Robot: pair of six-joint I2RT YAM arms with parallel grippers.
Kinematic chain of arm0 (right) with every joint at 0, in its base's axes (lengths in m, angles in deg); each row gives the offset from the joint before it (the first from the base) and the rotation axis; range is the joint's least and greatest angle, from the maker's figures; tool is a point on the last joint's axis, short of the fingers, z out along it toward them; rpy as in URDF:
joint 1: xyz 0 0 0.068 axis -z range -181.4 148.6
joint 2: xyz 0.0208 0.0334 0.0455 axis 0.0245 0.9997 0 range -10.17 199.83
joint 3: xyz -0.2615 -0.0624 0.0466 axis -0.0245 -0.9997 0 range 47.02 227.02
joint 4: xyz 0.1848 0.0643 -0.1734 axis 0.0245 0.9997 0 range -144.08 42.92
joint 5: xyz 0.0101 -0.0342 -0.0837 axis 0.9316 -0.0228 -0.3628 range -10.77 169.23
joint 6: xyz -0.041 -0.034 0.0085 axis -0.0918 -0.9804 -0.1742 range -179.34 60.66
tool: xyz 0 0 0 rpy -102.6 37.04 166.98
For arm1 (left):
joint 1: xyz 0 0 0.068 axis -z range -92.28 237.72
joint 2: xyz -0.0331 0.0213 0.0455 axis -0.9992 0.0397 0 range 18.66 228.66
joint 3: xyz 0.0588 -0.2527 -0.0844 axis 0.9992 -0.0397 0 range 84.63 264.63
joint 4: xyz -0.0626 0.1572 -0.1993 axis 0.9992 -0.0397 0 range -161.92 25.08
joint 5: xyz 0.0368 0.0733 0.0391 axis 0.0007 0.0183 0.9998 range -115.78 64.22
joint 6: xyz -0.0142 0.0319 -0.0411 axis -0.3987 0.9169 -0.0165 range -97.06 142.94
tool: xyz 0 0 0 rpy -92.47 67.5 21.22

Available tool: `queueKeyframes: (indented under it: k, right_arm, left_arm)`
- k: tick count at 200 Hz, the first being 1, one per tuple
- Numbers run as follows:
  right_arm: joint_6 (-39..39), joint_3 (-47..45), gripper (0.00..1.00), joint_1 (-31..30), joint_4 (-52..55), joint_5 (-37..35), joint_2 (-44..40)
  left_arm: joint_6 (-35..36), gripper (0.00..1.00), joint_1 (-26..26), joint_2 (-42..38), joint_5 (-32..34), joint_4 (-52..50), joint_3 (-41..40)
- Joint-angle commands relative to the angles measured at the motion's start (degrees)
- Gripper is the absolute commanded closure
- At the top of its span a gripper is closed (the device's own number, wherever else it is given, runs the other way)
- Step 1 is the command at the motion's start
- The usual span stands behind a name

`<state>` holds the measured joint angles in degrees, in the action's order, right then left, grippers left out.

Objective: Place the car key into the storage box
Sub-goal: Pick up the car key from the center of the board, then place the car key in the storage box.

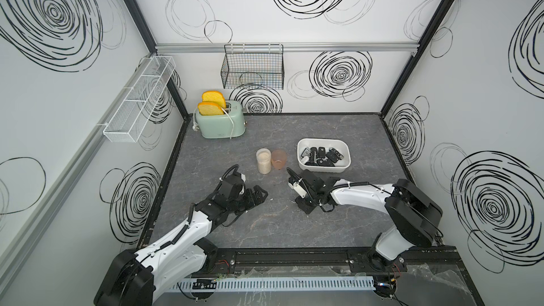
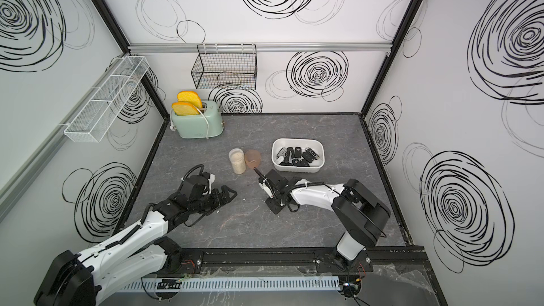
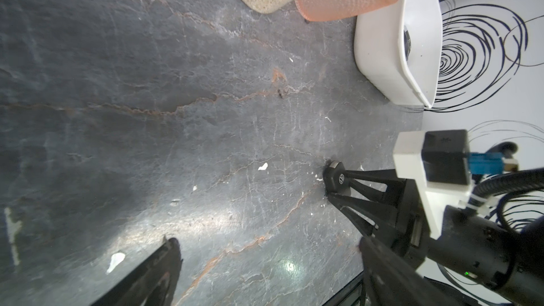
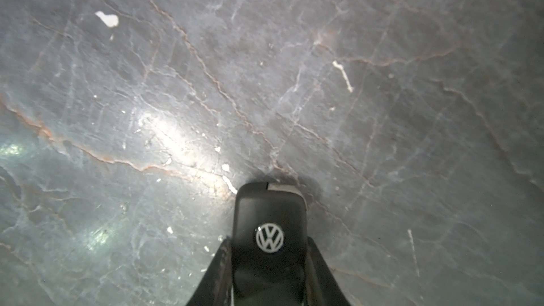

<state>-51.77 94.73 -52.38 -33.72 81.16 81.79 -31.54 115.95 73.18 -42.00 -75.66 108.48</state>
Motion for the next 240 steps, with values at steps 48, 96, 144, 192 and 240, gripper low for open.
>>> queueKeyframes:
  k: [48,96,144,192,240]
  right_arm:
    - [5.5,-0.2,0.73,7.4,-4.5,6.9,-10.1]
    - [6.7,-1.1,0.72,17.4,-4.3,5.9,-15.1]
    - [7.7,1.7,0.72,26.2,-3.2,2.9,-13.8]
    - [8.8,8.5,0.71,32.6,-3.1,2.1,-6.6]
    - [7.6,17.5,0.71,36.8,-1.9,1.4,3.8]
  left_arm:
    - [3.8,0.02,0.2,7.8,-0.3,2.2,7.9]
    - [6.4,0.02,0.7,16.9,-2.0,4.1,15.6]
    - [9.5,0.02,2.3,24.2,-2.2,3.2,23.4]
    - [13.5,0.02,2.7,27.7,-1.9,0.8,29.8]
    - [17.7,0.02,2.5,30.4,-2.1,-2.2,34.4]
